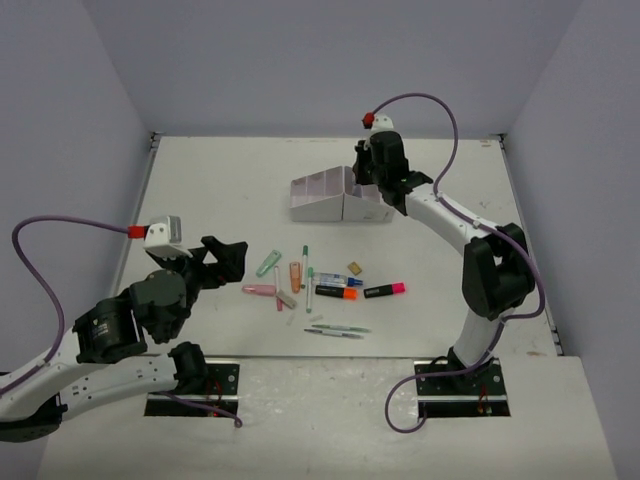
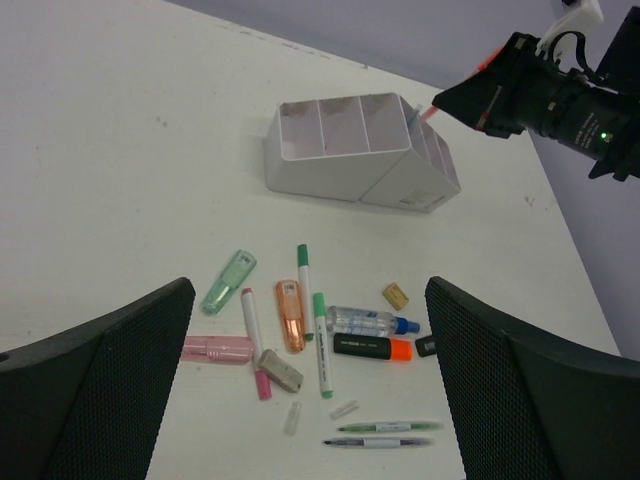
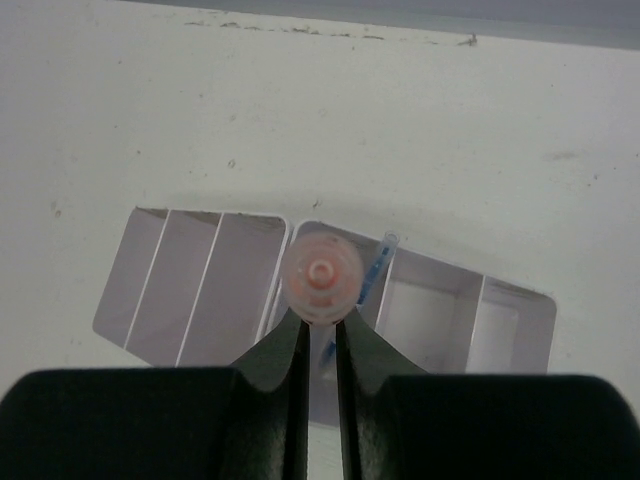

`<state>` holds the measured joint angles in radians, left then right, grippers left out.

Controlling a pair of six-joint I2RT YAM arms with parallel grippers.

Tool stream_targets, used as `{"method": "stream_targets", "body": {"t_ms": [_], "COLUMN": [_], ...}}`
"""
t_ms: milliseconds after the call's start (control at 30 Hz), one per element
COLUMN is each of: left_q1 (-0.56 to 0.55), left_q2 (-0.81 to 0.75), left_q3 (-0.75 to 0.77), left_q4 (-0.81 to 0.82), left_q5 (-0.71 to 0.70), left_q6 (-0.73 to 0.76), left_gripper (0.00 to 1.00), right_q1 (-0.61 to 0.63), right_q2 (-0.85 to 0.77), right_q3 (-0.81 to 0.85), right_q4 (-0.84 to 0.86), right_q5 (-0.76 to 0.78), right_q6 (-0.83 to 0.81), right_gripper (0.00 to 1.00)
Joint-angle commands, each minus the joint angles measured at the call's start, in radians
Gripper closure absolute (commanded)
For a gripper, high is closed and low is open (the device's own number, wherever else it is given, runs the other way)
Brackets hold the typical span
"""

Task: Sort the stationery into containers
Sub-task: Place the pen in the storage box, then pick up the pen from the center of the board.

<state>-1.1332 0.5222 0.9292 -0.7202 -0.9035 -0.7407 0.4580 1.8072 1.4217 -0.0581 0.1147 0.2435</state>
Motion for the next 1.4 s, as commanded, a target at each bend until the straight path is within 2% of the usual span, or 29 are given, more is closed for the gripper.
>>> {"method": "stream_targets", "body": {"t_ms": [0,67,167,300,467,600,800,933,1067,1133,1267,1367], "left_q1": [0.000,0.000,0.000,0.000,0.000,0.000,0.000,0.000,-0.005,-0.005,-0.007,-0.007], "left_q2": [0.020,0.029,0.048,0.087,0.138,0.220,0.385,0.511,0.609,0.610,0.558,0.558], "left_q3": [-0.026,-0.034,-0.062,-0.071,-0.115,-0.142,-0.202,-0.219,-0.238,-0.245,-0.254,-0.232], "left_q4": [-0.011,-0.002,0.020,0.017,0.013,0.008,0.042,0.054,0.096,0.102,0.117,0.075], "left_q5": [-0.031,-0.030,-0.026,-0.021,-0.019,0.002,0.098,0.171,0.235,0.245,0.249,0.243], "left_q6": [-0.017,-0.019,-0.020,-0.049,-0.114,-0.188,-0.286,-0.326,-0.318,-0.322,-0.297,-0.297], "left_gripper": [0.00,0.00,0.00,0.00,0.00,0.00,0.01,0.09,0.25,0.27,0.27,0.27], "right_q1": [0.004,0.010,0.019,0.019,0.019,0.025,0.080,0.100,0.112,0.170,0.361,0.497], "right_q2": [-0.001,-0.009,-0.040,-0.083,-0.196,-0.311,-0.522,-0.662,-0.778,-0.778,-0.712,-0.655], "right_q3": [-0.029,-0.050,-0.093,-0.106,-0.103,-0.083,-0.174,-0.298,-0.473,-0.516,-0.543,-0.539], "right_q4": [0.046,0.049,0.076,0.071,0.061,-0.014,-0.108,-0.161,-0.231,-0.294,-0.448,-0.509], "right_q5": [-0.015,-0.015,-0.007,0.000,0.008,0.014,0.007,-0.032,-0.200,-0.249,-0.268,-0.203], "right_q6": [0.020,0.022,0.022,0.018,0.005,0.004,0.044,0.087,0.087,0.031,-0.089,-0.123], "right_gripper": [0.87,0.77,0.52,0.41,0.41,0.41,0.42,0.45,0.51,0.51,0.53,0.53]}}
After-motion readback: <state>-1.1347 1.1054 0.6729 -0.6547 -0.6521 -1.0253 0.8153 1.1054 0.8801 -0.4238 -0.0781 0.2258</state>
